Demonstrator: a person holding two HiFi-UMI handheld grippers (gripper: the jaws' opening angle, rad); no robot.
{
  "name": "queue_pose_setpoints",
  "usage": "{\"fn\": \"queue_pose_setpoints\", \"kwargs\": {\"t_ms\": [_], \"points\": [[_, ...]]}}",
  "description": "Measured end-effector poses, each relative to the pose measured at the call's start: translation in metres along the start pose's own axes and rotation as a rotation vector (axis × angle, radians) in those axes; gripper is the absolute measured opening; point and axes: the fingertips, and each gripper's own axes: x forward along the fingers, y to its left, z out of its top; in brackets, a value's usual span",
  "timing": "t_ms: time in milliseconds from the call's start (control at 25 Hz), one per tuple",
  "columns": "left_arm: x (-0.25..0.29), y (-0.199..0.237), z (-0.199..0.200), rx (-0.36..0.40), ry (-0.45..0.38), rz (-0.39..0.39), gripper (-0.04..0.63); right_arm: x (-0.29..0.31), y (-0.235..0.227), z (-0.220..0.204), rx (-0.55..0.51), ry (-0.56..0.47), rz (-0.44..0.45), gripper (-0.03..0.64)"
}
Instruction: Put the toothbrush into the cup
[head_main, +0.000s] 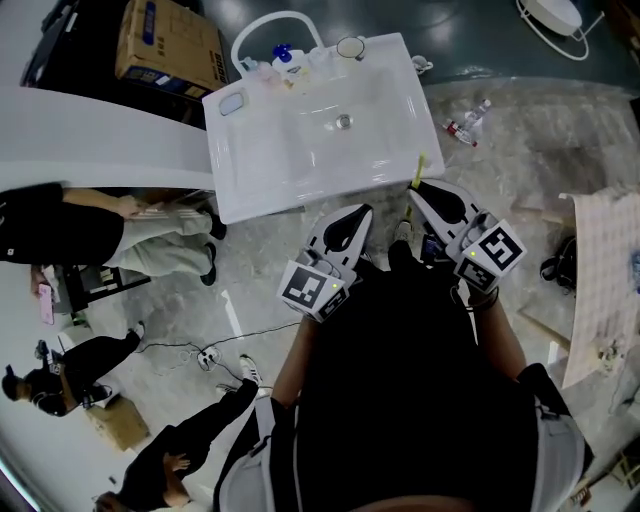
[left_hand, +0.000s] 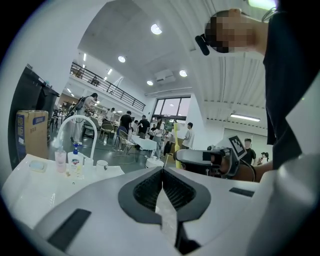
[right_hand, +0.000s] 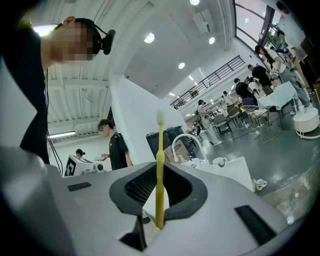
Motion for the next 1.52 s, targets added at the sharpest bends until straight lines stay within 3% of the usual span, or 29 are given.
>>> {"fn": "queue_pose_setpoints", "kwargs": {"t_ms": [400,600,960,1520], "points": [[0.022,0.021,-0.009,0.001,0.075,0.056,0.012,0.020,-0.030,0.002,0.075,0.017,0.027,0.049],[0.026,0.056,-0.007,0.004,0.075,0.040,0.012,0.040,-0.041,0.002,0.048,0.036,-0.022,0.049],[0.037,0.111,0.018,0.036,0.052,-0.070,0.012,0.094,-0.043,0.021,0.015,0.037,-0.087,0.049],[0.052,0.180,0.017,0.031,0.119,-0.123,0.012,0.152,-0.062,0.027,0.043,0.032,-0.139,0.049]]}}
